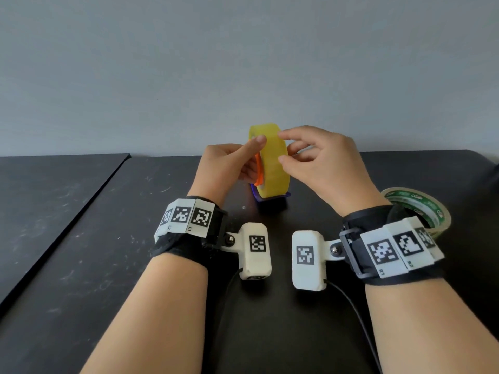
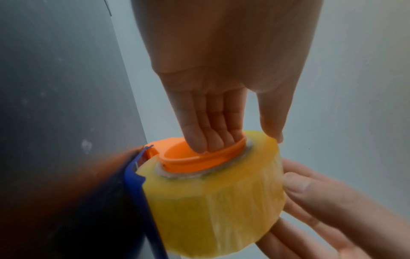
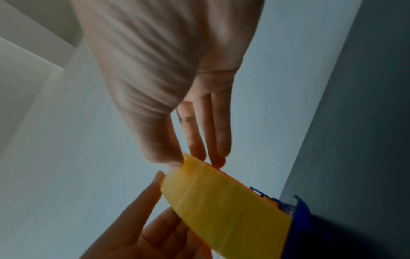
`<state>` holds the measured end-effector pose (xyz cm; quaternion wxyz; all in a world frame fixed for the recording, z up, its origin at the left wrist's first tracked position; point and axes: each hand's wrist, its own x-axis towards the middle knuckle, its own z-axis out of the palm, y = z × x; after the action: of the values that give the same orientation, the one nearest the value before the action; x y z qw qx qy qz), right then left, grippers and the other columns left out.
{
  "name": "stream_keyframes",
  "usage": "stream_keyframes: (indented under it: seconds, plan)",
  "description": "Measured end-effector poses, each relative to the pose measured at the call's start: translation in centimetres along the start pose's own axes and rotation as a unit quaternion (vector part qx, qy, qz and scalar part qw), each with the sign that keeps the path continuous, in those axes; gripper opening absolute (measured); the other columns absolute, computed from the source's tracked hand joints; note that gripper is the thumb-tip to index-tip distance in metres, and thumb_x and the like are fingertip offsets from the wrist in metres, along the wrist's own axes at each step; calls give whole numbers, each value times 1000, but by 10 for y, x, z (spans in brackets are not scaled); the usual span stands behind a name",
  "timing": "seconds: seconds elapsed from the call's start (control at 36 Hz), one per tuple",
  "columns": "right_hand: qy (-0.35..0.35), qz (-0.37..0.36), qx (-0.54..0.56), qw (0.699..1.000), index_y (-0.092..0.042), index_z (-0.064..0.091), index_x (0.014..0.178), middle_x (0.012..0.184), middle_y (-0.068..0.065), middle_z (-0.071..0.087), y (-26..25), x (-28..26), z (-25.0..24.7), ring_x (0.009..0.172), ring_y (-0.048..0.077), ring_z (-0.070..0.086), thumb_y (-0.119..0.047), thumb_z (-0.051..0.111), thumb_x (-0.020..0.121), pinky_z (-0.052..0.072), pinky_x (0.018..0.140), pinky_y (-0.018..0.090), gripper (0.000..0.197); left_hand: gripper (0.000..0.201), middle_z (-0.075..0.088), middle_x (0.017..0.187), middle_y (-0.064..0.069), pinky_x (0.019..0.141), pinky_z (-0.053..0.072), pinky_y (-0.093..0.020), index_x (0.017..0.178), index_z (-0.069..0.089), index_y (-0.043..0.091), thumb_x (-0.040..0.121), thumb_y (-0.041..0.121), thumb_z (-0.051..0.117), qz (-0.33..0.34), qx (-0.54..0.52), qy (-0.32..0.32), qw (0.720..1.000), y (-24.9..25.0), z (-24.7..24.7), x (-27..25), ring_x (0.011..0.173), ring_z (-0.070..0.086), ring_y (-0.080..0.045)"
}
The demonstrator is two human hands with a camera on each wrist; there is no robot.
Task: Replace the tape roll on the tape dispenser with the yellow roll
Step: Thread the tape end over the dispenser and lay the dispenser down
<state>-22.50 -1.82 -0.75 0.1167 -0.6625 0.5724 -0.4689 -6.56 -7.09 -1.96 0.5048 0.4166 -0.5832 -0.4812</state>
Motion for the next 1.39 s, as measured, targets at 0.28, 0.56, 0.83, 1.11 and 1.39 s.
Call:
stream_keyframes:
  seconds: [0.28, 0.56, 0.83, 1.11, 1.39]
  plan:
    - [40, -15, -1, 999, -19, 75, 109, 92, -1, 76, 2, 1, 1, 74, 10, 71, -19, 71, 85, 59, 80, 33, 24, 49, 64, 70, -26, 67, 56, -37, 80, 67, -13, 86, 35, 69, -3, 7, -4, 1000, -3, 2, 3, 60, 62, -29]
    - [53, -14, 13, 998, -20, 76, 104, 91, -4, 75, 4, 1, 4, 76, 9, 71, -20, 68, 87, 60, 77, 35, 19, 57, 64, 73, -29, 69, 57, -39, 84, 64, -21, 87, 36, 68, 2, -3, -8, 1000, -5, 1, 4, 63, 64, -31]
    - [-41, 104, 117, 987, -21, 64, 123, 110, -10, 68, 8, 5, 5, 104, 3, 63, -21, 59, 90, 48, 92, 20, 34, 42, 63, 69, -25, 68, 56, -38, 72, 65, -4, 88, 35, 67, -5, 5, -13, 1000, 0, 3, 0, 61, 62, -30]
    - [-130, 178, 201, 955, -18, 76, 98, 102, 2, 76, 9, -1, 4, 106, 20, 68, -32, 59, 76, 44, 106, 46, 31, 53, 67, 70, -26, 73, 59, -39, 80, 68, -14, 87, 38, 68, -22, 41, -2, 999, 10, 1, -9, 61, 65, -28]
    - [-154, 169, 231, 946, -17, 74, 112, 110, -2, 75, -5, -21, -3, 109, 12, 68, -18, 63, 88, 44, 108, 36, 26, 44, 71, 66, -6, 73, 58, -36, 69, 71, 8, 80, 50, 66, 47, 241, 97, 965, 26, -6, -36, 65, 68, -22]
